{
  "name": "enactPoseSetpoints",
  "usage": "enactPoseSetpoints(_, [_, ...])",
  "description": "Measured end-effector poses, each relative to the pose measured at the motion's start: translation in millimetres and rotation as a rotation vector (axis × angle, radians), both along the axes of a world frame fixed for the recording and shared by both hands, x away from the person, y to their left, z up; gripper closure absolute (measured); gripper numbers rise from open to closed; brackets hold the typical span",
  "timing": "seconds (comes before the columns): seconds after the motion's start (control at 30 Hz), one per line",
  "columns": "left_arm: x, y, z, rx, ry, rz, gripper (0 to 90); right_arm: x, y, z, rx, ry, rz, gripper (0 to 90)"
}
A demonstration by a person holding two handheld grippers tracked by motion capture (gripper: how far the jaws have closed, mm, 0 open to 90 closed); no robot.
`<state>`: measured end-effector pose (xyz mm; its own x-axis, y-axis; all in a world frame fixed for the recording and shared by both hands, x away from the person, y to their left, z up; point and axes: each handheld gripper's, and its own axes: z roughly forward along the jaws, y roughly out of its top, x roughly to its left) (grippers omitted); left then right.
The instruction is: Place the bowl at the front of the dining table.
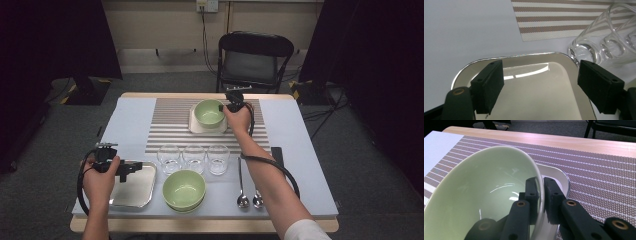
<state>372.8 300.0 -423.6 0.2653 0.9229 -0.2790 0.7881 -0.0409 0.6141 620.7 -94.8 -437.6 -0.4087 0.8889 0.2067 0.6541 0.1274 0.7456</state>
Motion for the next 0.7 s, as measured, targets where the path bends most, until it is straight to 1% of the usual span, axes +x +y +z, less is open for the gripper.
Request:
enactPoseSetpoints(0.2, [-0.4,-0.3,0.5,0.006,-0.002,0.003,21.2,0.4,0.2,0.0,-0.005,-0.005,0.001,81.8])
enactPoseSetpoints(0.27, [-0.6,-0.2,0.5,0.006,-0.003,0.004,21.2,0.3,-0.3,-0.7,-0.018,-0.006,0.0,81.3])
enactPoseSetpoints(0.33, [-0.7,-0.2,0.7,0.005,-0.003,0.003,21.2,-0.5,-1.4,-0.9,-0.026,-0.02,-0.003,79.9])
enactPoseSetpoints(0.37, [-0.7,-0.4,0.9,0.007,-0.004,0.006,21.2,-0.3,-2.0,-1.4,-0.033,-0.018,-0.001,79.6])
enactPoseSetpoints(0.47, [-0.9,-0.9,1.2,0.006,-0.007,0.002,21.2,-1.0,-5.0,-0.1,-0.012,-0.023,0.0,78.3])
enactPoseSetpoints(0.5, [-1.1,-1.6,1.4,0.008,-0.006,0.001,21.2,-1.4,-5.1,0.7,-0.016,-0.02,0.0,78.3])
enactPoseSetpoints(0.57, [-1.1,-2.5,1.5,0.01,-0.005,-0.003,21.2,-3.0,-5.9,3.4,-0.013,-0.031,0.004,77.8])
enactPoseSetpoints(0.6, [-1.1,-2.8,1.6,0.008,-0.006,-0.003,21.2,-4.0,-6.0,4.6,-0.021,-0.033,0.002,77.8])
enactPoseSetpoints(0.63, [-1.2,-3.1,1.7,0.011,-0.009,-0.003,21.2,-5.2,-6.4,5.9,-0.022,-0.037,-0.001,78.2])
enactPoseSetpoints(0.7, [-1.7,-3.5,2.3,0.011,-0.009,-0.001,21.2,-7.0,-7.9,8.0,-0.036,-0.04,-0.002,83.0])
